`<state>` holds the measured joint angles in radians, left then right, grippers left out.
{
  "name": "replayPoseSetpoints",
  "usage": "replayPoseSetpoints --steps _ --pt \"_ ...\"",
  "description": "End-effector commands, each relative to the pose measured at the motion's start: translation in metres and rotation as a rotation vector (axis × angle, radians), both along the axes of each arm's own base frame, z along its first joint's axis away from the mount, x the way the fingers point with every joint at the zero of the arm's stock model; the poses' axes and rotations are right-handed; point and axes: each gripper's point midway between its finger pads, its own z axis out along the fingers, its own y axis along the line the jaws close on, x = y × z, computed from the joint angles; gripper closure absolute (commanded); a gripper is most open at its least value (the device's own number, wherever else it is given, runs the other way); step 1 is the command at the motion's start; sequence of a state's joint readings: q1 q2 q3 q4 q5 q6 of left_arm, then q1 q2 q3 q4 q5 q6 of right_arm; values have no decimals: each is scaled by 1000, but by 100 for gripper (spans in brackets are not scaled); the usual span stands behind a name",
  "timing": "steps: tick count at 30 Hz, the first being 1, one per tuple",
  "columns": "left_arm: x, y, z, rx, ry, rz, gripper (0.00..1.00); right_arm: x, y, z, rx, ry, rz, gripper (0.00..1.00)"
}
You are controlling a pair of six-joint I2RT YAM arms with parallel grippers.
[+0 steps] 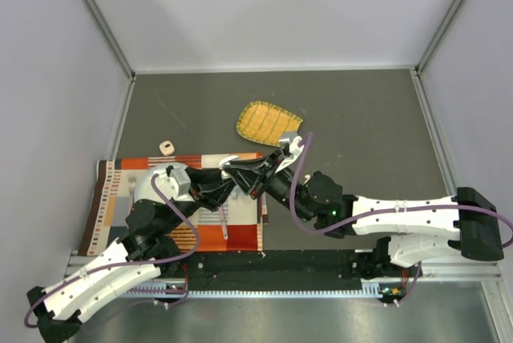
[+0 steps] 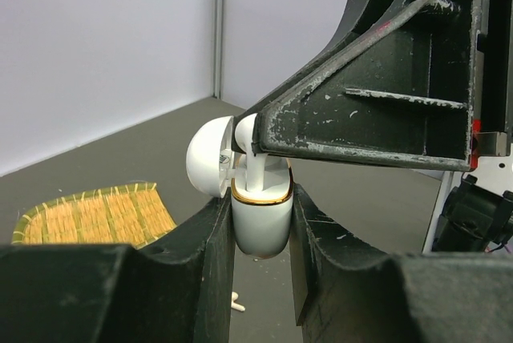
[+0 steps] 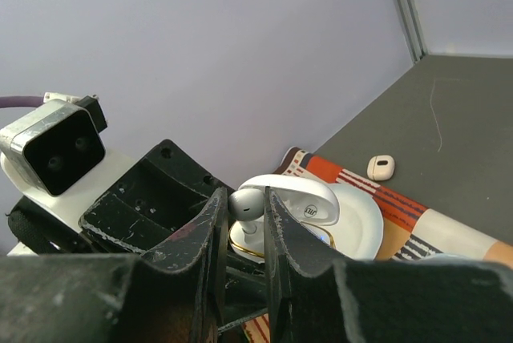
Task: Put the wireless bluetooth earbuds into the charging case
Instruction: Insert the left earbud into the left side groove of the charging case.
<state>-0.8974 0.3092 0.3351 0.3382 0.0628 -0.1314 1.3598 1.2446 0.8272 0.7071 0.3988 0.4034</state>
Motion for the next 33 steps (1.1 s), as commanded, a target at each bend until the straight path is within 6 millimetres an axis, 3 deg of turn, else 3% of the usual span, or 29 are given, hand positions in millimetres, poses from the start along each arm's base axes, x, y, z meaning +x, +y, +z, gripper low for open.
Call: replayPoseSetpoints --steps 1,10,27,33 --pt "-7 13 43 -114 -93 16 100 -2 -2 -3 -56 -6 -16 100" --pt "-6 14 40 -108 -90 23 100 1 -3 -11 -123 -17 -58 100" --pt "-9 12 37 -85 -93 7 100 10 -7 -9 -198 -43 -122 100" --pt "-9 12 36 -64 -103 12 100 10 -4 -5 -211 -50 -122 96"
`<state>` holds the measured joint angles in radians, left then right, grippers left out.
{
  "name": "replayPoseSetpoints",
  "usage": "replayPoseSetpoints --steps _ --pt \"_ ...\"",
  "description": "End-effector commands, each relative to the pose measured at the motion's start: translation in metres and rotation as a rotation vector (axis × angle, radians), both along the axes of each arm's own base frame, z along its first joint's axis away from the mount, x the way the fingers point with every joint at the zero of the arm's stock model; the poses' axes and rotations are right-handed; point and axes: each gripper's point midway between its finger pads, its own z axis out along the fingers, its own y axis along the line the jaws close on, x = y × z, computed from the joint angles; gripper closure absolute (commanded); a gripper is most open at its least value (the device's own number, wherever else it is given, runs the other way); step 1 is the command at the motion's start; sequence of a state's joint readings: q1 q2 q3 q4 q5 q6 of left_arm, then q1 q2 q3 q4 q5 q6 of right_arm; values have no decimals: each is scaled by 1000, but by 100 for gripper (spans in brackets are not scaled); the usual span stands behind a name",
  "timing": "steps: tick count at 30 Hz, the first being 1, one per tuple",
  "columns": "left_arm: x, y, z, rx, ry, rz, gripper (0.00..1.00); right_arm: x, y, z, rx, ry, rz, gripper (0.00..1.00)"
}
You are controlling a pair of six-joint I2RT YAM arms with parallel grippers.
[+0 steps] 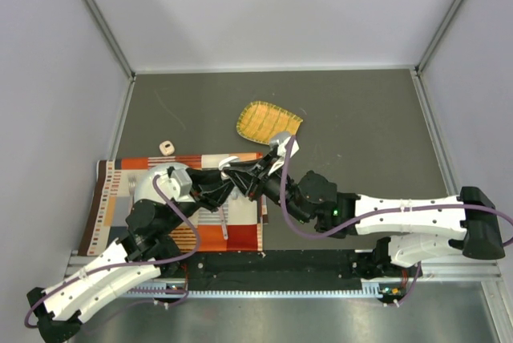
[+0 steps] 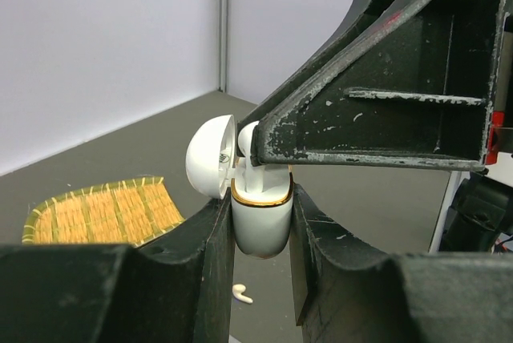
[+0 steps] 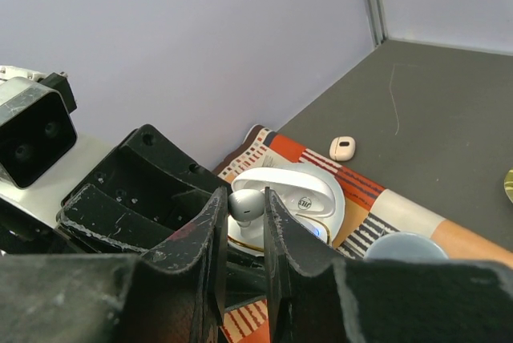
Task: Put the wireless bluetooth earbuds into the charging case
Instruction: Insert the left earbud into the left side groove of the charging case.
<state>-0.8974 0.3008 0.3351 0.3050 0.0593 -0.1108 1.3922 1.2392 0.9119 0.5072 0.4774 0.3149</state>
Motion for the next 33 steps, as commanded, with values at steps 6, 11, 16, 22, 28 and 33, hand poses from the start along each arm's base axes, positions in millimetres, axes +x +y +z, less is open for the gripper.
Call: replayPoseSetpoints --steps 6,11,16,22,28,33 --pt "-8 12 39 -69 -106 11 100 9 -3 2 -60 -14 -67 96" --pt "-8 14 40 -70 -113 22 100 11 -3 -1 -86 -7 -77 95" --pt "-8 15 41 -73 -114 28 100 12 -3 1 -89 -5 -84 92" --pt "-8 15 41 -75 -114 26 100 13 -4 5 -72 0 -88 88" --pt "-8 13 42 -80 -113 21 100 11 -4 12 -46 4 -79 81" --pt "-9 14 44 -90 -115 16 100 11 -5 14 -35 7 -83 73"
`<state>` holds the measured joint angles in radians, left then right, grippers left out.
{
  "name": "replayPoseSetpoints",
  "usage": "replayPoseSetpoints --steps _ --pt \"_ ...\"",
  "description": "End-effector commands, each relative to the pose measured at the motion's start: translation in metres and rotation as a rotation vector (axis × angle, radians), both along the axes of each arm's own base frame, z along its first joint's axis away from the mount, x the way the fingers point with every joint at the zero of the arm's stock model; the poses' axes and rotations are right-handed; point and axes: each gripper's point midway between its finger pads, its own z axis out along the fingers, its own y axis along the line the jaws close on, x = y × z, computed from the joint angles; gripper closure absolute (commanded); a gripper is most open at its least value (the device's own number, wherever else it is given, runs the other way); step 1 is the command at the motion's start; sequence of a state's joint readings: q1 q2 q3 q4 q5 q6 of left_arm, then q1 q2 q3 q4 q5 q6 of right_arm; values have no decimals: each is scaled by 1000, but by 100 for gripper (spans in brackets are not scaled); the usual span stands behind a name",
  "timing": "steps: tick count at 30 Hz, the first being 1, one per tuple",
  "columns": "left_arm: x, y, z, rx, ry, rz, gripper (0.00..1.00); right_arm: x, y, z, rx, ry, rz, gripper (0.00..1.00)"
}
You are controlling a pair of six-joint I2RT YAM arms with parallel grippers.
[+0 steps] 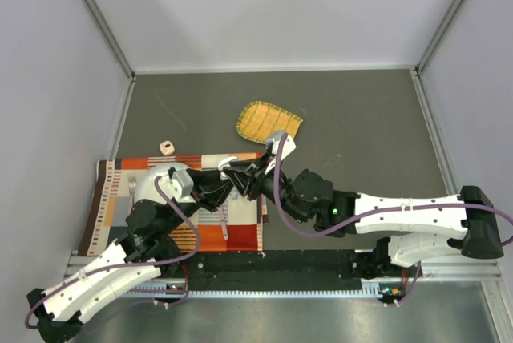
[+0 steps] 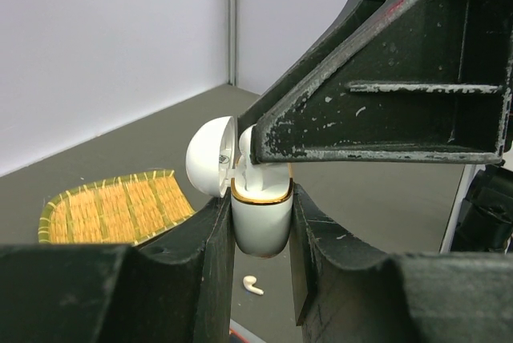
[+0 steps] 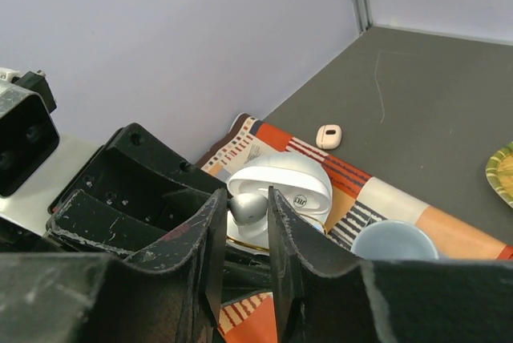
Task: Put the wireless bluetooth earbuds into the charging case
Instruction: Insert the left earbud into the left side groove of the charging case, then close the charging case with the earbuds.
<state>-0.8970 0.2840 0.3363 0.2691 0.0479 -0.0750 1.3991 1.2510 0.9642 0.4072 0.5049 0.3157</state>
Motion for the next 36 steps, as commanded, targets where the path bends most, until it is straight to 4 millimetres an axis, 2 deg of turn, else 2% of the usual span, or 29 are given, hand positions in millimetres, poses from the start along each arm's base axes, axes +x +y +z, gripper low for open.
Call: replayPoseSetpoints --steps 1,5,16,18,22,27,31,32,33,34,35,36 --pt "-10 10 48 -119 -103 -9 100 10 -8 18 23 -10 -66 72" --pt "-10 10 47 -123 -103 -9 100 10 -8 19 29 -4 -71 66" --pt "-10 10 46 -123 -98 -10 100 6 -7 24 48 -18 -42 66" --pt "-10 9 44 -117 -93 -12 100 1 -8 38 91 -55 -12 66" --pt "-9 12 42 -117 -86 1 100 -5 -24 64 187 -114 7 63" --pt "-7 14 39 -110 -75 16 100 -4 -46 80 256 -108 -24 57" --pt "-9 17 37 -109 -73 17 100 4 -63 76 285 26 -92 39" --pt "-10 16 36 -105 -71 12 100 10 -67 60 222 64 -134 36" --pt "-10 16 35 -103 -69 9 100 13 -71 58 196 81 -147 35" --pt "-11 16 36 -106 -70 5 100 13 -73 66 206 106 -147 32" --pt "-13 15 36 -103 -68 -5 100 15 -76 49 116 132 -163 31" --pt "-15 15 38 -103 -70 -15 100 17 -78 46 89 152 -166 29"
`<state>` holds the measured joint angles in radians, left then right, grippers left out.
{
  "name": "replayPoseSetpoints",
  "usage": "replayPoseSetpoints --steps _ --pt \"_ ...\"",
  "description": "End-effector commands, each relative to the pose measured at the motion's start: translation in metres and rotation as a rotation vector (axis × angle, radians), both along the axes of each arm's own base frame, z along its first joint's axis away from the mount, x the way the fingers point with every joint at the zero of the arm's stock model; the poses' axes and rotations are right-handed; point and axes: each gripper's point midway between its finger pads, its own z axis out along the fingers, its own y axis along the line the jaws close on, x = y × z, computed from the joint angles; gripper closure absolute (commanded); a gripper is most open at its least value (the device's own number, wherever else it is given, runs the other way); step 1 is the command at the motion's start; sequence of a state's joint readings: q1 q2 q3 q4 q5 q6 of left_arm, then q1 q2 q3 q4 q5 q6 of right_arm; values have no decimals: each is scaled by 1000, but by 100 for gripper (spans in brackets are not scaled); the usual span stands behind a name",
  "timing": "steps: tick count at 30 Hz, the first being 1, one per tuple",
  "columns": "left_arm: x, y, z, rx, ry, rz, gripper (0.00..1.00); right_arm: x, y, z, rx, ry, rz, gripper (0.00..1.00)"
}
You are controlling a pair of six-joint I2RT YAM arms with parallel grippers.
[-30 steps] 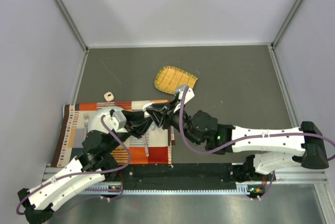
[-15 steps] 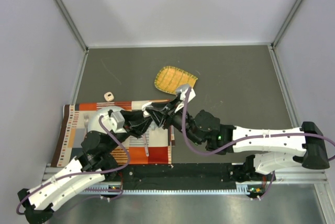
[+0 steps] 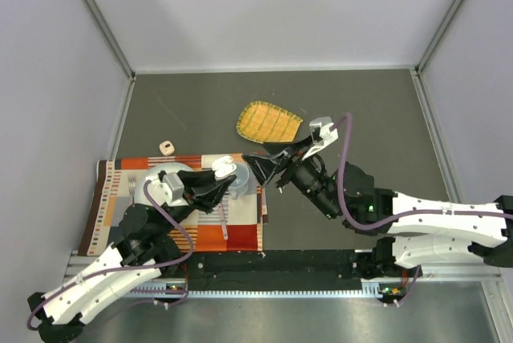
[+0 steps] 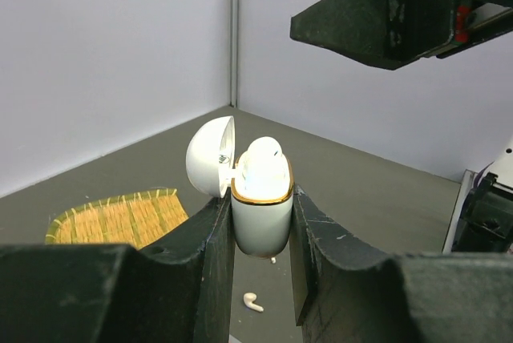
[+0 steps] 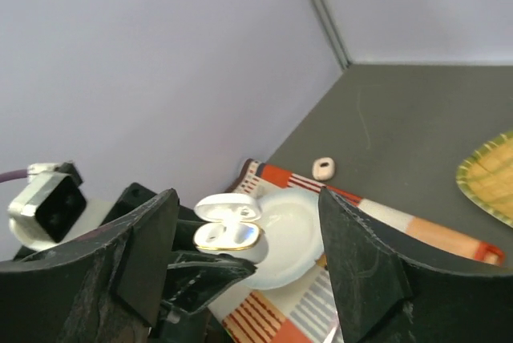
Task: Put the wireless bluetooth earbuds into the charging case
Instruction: Close the charging case with the earbuds.
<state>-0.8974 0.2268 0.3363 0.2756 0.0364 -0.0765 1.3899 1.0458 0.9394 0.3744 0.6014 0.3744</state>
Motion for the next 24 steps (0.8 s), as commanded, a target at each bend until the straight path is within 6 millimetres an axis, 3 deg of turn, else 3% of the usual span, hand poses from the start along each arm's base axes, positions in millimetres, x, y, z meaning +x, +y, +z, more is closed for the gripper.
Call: replayPoseSetpoints --steps 1,3,4,5,7,9,16,24 --pt "-12 3 23 -44 -37 -42 100 18 -23 0 -65 171 -65 27" --pt "-15 3 27 -42 -33 -56 100 15 -21 -22 -162 249 11 20" --pt "-19 2 28 -35 -35 -75 100 28 -28 -20 -138 287 1 16" --pt "-20 1 28 -30 -35 -82 100 19 -21 -22 -138 312 93 12" --pt "-22 1 30 -25 -37 -93 100 31 -27 -27 -95 378 117 5" --pt "-26 0 32 -22 -42 -109 100 26 -23 -28 -88 414 210 1" --pt "-36 -6 32 -7 -35 -177 100 35 -26 -47 -51 524 191 1" --pt "-50 -13 34 17 -39 -264 100 31 -10 -61 -117 586 245 1"
